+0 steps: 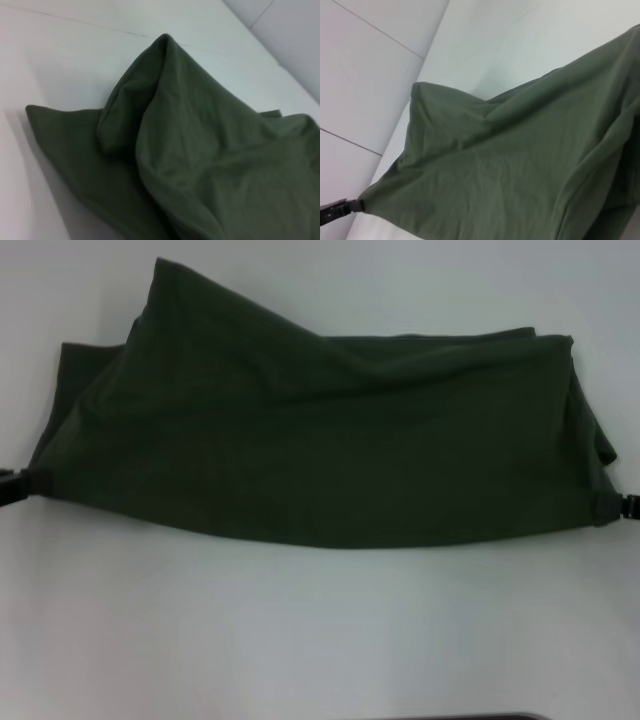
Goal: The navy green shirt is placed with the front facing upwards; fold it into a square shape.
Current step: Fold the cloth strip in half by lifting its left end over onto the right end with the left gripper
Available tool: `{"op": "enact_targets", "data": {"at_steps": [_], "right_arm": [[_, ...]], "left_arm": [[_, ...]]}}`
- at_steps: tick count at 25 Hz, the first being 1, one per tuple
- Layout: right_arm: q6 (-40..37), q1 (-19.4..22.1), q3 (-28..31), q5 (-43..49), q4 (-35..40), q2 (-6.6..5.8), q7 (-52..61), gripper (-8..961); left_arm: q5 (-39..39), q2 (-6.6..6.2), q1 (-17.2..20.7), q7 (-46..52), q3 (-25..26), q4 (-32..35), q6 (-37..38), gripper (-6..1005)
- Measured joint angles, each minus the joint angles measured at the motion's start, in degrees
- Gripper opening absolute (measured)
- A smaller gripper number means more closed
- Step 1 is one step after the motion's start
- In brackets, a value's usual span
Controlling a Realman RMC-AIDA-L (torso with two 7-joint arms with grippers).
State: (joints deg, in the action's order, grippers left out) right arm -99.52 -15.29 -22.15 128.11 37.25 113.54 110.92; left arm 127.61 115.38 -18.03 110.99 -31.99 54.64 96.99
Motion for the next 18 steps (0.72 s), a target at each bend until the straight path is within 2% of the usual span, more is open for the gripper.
{"op": "enact_targets", "data": {"at_steps": [6, 18], "right_arm": [[-2.0, 1.4, 0.4, 0.2, 0.5, -0.08, -0.8, 21], [-4.2, 3.9, 0.2, 2.0, 0.5, 0.39, -2.4, 21]], "left_arm": [[0.0, 0.03, 2.6, -2.1, 4.5, 0.1, 5.2, 21], [1.7, 1.00, 6.2, -4.1, 5.7, 0.7, 9.8, 21]]}}
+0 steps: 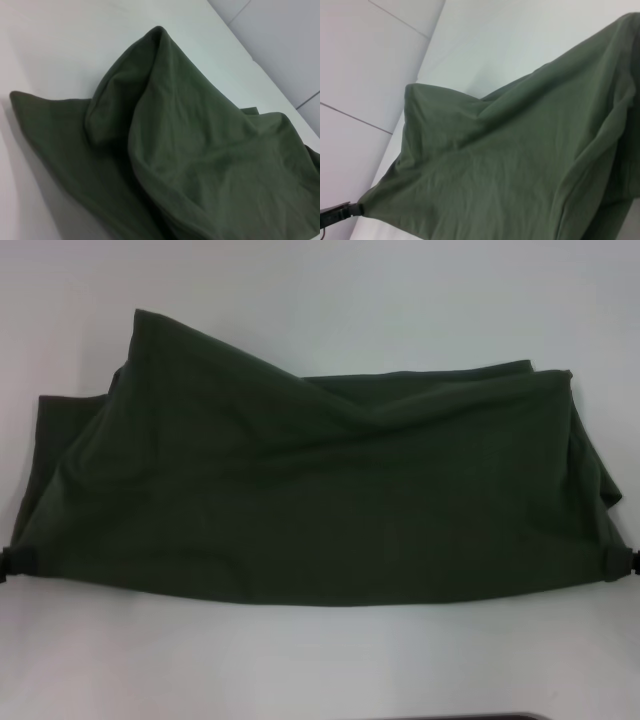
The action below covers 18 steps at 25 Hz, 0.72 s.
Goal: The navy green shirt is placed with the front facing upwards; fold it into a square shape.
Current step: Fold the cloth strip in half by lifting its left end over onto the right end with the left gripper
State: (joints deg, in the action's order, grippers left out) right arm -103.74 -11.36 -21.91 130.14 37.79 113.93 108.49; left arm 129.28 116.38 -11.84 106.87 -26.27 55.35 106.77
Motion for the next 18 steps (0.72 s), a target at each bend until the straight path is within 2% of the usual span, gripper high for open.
{"op": "enact_targets", "data": {"at_steps": [11, 18], "right_arm": [[0.8, 1.4, 2.2, 1.0, -0.3, 0.22, -0.3, 22], [2.0, 2.2, 2.6, 1.2, -0.6, 0.12, 0.4, 21]], "left_arm": [[4.3, 0.32, 0.9, -1.2, 0.5, -1.6, -0.2, 20], [7.9, -0.16, -0.4, -1.2, 0.5, -4.7, -3.0, 21]]}}
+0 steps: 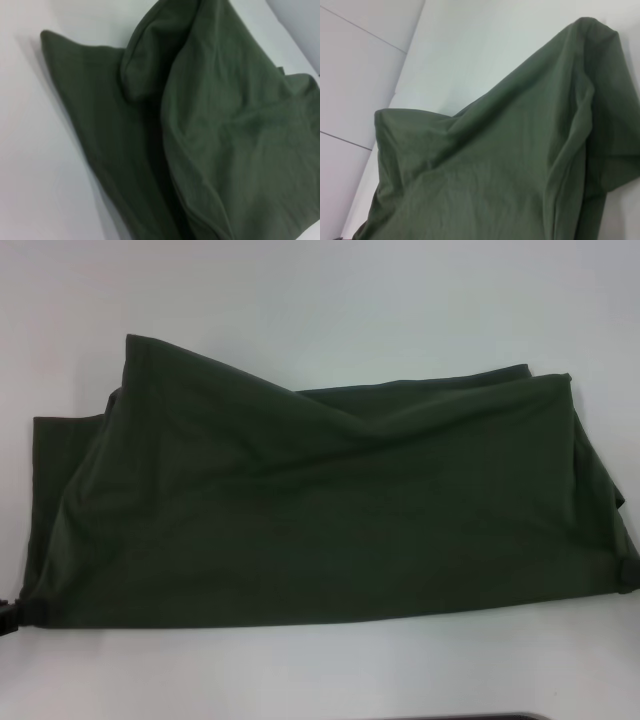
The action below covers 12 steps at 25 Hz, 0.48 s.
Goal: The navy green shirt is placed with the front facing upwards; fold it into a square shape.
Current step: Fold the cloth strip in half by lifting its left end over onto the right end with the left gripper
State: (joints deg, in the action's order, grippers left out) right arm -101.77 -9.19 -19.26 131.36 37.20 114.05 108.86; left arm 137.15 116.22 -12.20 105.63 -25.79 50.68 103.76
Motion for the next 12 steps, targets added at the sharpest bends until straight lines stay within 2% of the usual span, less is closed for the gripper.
{"op": "enact_targets", "data": {"at_steps": [12], "right_arm": [[0.9, 0.0, 0.2, 0.3, -0.1, 0.13, 0.5, 22]], "left_arm": [[1.8, -0.40, -1.1, -0.2, -0.1, -1.9, -2.8, 20]]}}
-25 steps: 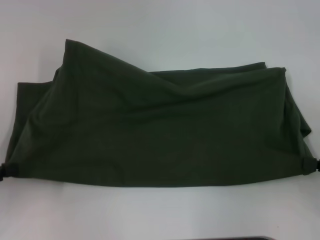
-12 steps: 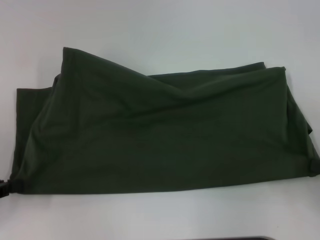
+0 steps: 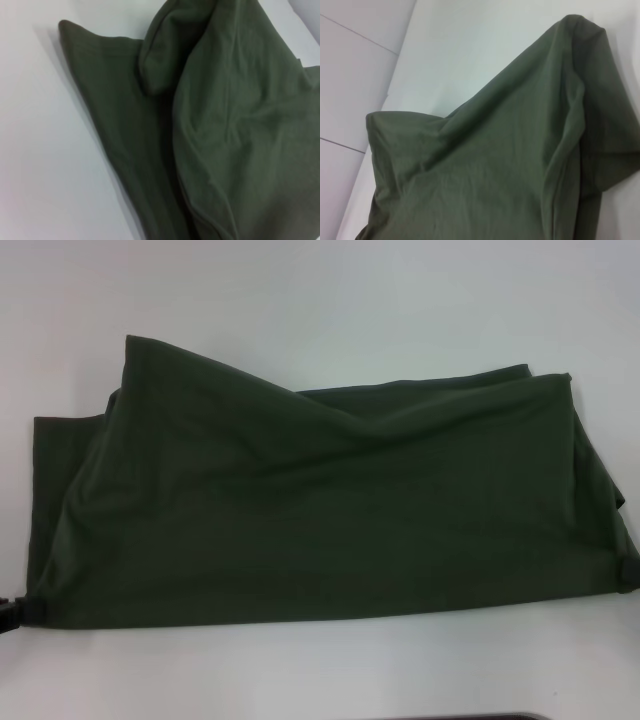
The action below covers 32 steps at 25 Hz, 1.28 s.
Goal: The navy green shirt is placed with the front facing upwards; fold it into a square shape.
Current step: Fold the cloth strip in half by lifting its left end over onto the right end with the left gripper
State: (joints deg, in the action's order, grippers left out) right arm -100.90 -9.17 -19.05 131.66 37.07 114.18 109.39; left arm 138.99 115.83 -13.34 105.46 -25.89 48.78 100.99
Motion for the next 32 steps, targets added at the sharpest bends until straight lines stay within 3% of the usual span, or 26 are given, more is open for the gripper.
{"op": "enact_targets", "data": {"at_steps": [9, 17, 22, 28, 32], "right_arm": [[0.1, -0.6, -0.1, 0.0, 0.0, -0.03, 0.0, 21], [0.2, -0.8, 0.0, 0.0, 0.0, -0.60, 1.6, 145], [-0.1, -1.1, 0.3, 0.0, 0.0, -0.84, 1.8, 384], [-1.1, -1.3, 2.6, -0.2, 0.0, -1.77, 1.9, 441], [-4.2, -1.9, 7.3, -1.0, 0.7, -2.92, 1.9, 479]], "left_arm": [[0.1, 0.00, -0.5, 0.5, 0.2, -0.5, -0.3, 67], [0.5, -0.14, -1.2, 1.0, 0.2, -0.7, -0.4, 143], [0.5, -0.51, -1.6, 1.7, 1.1, -0.8, -0.4, 258], [0.1, -1.28, -2.6, 2.0, 6.4, -0.8, -0.7, 396], [-0.1, -1.49, -4.3, 1.7, 10.6, -0.8, -0.8, 534]]}}
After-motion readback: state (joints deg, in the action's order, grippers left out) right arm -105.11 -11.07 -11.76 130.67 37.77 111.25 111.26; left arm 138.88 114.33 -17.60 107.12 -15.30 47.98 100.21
